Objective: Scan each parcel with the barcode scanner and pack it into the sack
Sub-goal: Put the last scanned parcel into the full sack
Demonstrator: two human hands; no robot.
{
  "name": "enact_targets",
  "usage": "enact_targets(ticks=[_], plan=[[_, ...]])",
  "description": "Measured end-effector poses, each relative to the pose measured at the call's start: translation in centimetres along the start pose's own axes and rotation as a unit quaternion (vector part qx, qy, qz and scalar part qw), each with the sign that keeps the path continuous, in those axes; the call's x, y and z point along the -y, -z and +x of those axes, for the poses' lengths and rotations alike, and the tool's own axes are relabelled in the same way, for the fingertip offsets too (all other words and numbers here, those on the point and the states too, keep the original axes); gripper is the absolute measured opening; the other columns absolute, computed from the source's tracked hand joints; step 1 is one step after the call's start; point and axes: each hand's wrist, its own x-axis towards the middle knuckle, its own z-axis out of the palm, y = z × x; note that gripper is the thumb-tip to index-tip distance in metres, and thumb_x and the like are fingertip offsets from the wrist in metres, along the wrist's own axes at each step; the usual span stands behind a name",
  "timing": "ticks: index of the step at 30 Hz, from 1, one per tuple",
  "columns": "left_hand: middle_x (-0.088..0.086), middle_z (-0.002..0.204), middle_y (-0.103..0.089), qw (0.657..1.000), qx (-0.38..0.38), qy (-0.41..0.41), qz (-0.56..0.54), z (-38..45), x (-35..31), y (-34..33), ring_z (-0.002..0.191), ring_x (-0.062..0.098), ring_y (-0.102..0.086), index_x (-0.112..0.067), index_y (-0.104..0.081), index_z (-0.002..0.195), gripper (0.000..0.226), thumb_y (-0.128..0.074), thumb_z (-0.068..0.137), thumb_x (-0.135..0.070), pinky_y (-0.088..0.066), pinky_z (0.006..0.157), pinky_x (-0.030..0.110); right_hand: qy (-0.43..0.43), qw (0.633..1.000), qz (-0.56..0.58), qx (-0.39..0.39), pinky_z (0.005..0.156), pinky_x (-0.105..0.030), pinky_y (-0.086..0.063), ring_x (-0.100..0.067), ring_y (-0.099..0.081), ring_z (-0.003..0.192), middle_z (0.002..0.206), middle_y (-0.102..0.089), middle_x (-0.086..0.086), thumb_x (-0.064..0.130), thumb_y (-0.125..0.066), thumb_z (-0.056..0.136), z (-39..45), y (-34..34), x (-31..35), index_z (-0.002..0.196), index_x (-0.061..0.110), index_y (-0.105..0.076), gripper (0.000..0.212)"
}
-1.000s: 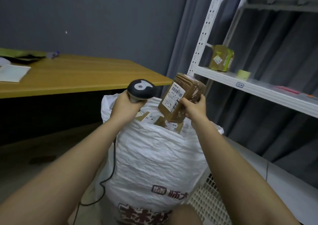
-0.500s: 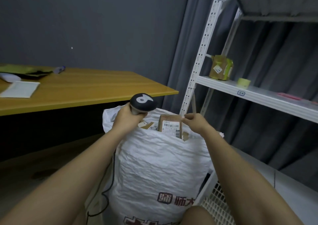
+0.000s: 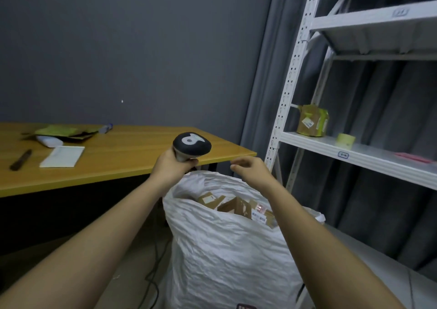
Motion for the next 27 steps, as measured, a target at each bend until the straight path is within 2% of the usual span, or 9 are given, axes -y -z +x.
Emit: enact_targets(ticks=[3,6,9,12,16,18,22,25,27], plan=[[0.001,0.087,-0.063,0.999,0.009,0.008,0.039,2.5,0.2,1.1,0.079,0.019,-0.059,-0.013,-0.057,0.1,0.027,-0.075,0.08,-0.019,-0.046,0.063,0.03,0.012,1.0,0.001,0.019,0.08,-0.026,-0.043,-0.014,-0.057,0.1,0.108,-0.063,-0.001,0.02,-0.062,0.094,2.2,-1.9,1.1,0.113,0.013,-0.068,0.021],[0.007,0.077,-0.061,0.997,0.011,0.025,0.071,5.3,0.9,2.7,0.072,0.023,-0.057,-0.008,-0.058,0.089,0.015,-0.069,0.081,-0.014,-0.044,0.065,0.031,0.01,0.999,-0.001,0.034,0.081,-0.027,-0.042,-0.019,-0.058,0.104,0.113,-0.064,-0.005,0.02,-0.061,0.095,4.9,-4.0,1.8,0.113,0.011,-0.067,0.021],[0.007,0.077,-0.06,0.995,-0.003,0.043,0.088,7.8,1.8,4.5,0.067,0.022,-0.053,-0.007,-0.056,0.09,0.012,-0.063,0.081,-0.011,-0.041,0.064,0.031,0.009,0.999,0.006,0.046,0.08,-0.027,-0.042,-0.018,-0.057,0.101,0.115,-0.063,-0.006,0.02,-0.061,0.095,7.8,-6.5,2.5,0.111,0.012,-0.067,0.019],[0.007,0.081,-0.058,0.995,-0.009,0.062,0.083,10.1,2.7,6.3,0.073,0.023,-0.053,-0.01,-0.054,0.088,0.01,-0.061,0.081,-0.012,-0.042,0.069,0.033,0.019,0.998,0.01,0.051,0.083,-0.029,-0.044,-0.019,-0.057,0.104,0.117,-0.063,-0.004,0.021,-0.061,0.095,10.7,-8.8,3.2,0.109,0.015,-0.067,0.016],[0.005,0.092,-0.055,0.992,-0.008,0.085,0.093,13.7,4.1,8.5,0.083,0.023,-0.053,-0.015,-0.05,0.108,0.027,-0.063,0.086,-0.023,-0.045,0.078,0.038,0.034,0.997,0.006,0.069,0.09,-0.032,-0.045,-0.02,-0.057,0.111,0.118,-0.062,-0.001,0.023,-0.061,0.094,14.2,-11.9,3.9,0.106,0.02,-0.067,0.013],[0.002,0.094,-0.055,0.989,-0.019,0.087,0.116,15.8,4.8,9.4,0.087,0.024,-0.054,-0.018,-0.048,0.11,0.03,-0.066,0.088,-0.029,-0.045,0.08,0.037,0.035,0.997,0.0,0.075,0.089,-0.033,-0.047,-0.02,-0.056,0.11,0.119,-0.061,-0.001,0.023,-0.06,0.095,15.9,-13.3,4.3,0.107,0.02,-0.066,0.014],[0.004,0.086,-0.057,0.98,-0.016,0.118,0.157,19.9,7.1,9.8,0.084,0.027,-0.058,-0.008,-0.055,0.109,0.034,-0.068,0.088,-0.032,-0.049,0.076,0.04,0.028,0.997,-0.014,0.074,0.082,-0.03,-0.043,-0.02,-0.055,0.107,0.124,-0.059,-0.002,0.023,-0.056,0.097,19.1,-15.7,4.3,0.119,0.017,-0.063,0.023],[0.013,0.094,-0.062,0.967,-0.047,0.157,0.195,22.6,9.3,9.0,0.087,0.03,-0.06,-0.003,-0.056,0.111,0.042,-0.069,0.086,-0.033,-0.046,0.064,0.036,0.022,0.998,-0.01,0.063,0.076,-0.03,-0.044,-0.019,-0.055,0.094,0.12,-0.057,-0.003,0.022,-0.053,0.098,21.4,-17.4,3.7,0.127,0.018,-0.057,0.029],[0.015,0.103,-0.062,0.954,-0.063,0.18,0.232,24.0,10.6,8.2,0.093,0.03,-0.06,-0.003,-0.054,0.114,0.046,-0.068,0.086,-0.036,-0.04,0.062,0.032,0.024,0.998,-0.018,0.058,0.075,-0.03,-0.043,-0.02,-0.055,0.092,0.118,-0.057,-0.002,0.022,-0.054,0.098,22.8,-18.3,3.3,0.127,0.018,-0.057,0.029]])
